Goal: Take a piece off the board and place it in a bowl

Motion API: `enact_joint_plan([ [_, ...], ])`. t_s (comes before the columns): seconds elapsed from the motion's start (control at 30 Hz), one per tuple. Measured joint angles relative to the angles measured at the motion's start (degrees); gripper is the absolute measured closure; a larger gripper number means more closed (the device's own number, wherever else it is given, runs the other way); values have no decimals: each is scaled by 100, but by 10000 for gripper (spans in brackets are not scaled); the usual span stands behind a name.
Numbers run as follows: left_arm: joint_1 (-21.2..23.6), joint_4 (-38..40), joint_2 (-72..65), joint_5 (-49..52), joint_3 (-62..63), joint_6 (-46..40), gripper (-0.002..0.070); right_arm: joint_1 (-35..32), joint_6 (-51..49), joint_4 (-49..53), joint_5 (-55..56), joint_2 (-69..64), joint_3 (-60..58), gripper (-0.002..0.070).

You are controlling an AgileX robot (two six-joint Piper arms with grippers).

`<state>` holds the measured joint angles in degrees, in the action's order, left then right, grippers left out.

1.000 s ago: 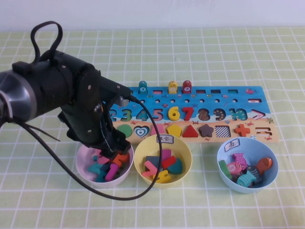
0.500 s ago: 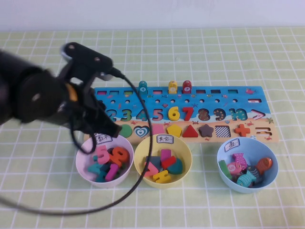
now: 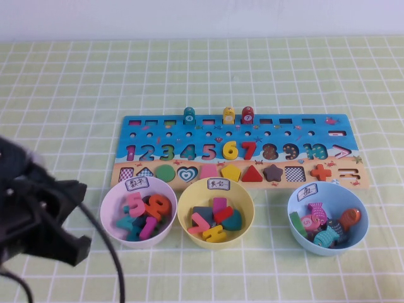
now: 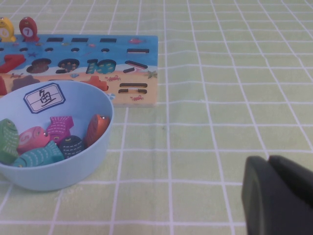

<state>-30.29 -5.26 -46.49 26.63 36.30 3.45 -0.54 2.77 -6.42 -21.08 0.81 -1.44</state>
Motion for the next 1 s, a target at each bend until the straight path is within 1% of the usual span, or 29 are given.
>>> enact_joint_plan([
  [0.07,0,111,297,75,-93,22,673,0,0,0,0,0,0,694],
  [0.2,0,226,585,768,-161,85,674,0,0,0,0,0,0,694],
  [0.3,0,16,598,1090,-161,198,675,0,0,0,0,0,0,694],
  [0.43,0,-130,598,1177,-161,224,675,0,0,0,0,0,0,694],
  [0.6,0,-618,598,1157,-161,224,676,0,0,0,0,0,0,694],
  [0.67,0,-787,598,910,-233,224,677,0,0,-2,0,0,0,694],
  [0.73,0,-938,658,434,-476,224,677,0,0,-2,0,0,0,694],
  [0.8,99,-988,783,-262,-865,224,677,0,0,-2,0,0,0,694],
  [0.87,331,-963,949,-939,-1276,237,677,0,0,-2,0,0,0,694],
  [0.93,653,-813,1202,-1616,-1742,251,677,0,0,-2,0,0,0,694],
  [1.0,955,-679,1503,-2102,-2134,263,678,0,0,-2,0,0,0,694],
])
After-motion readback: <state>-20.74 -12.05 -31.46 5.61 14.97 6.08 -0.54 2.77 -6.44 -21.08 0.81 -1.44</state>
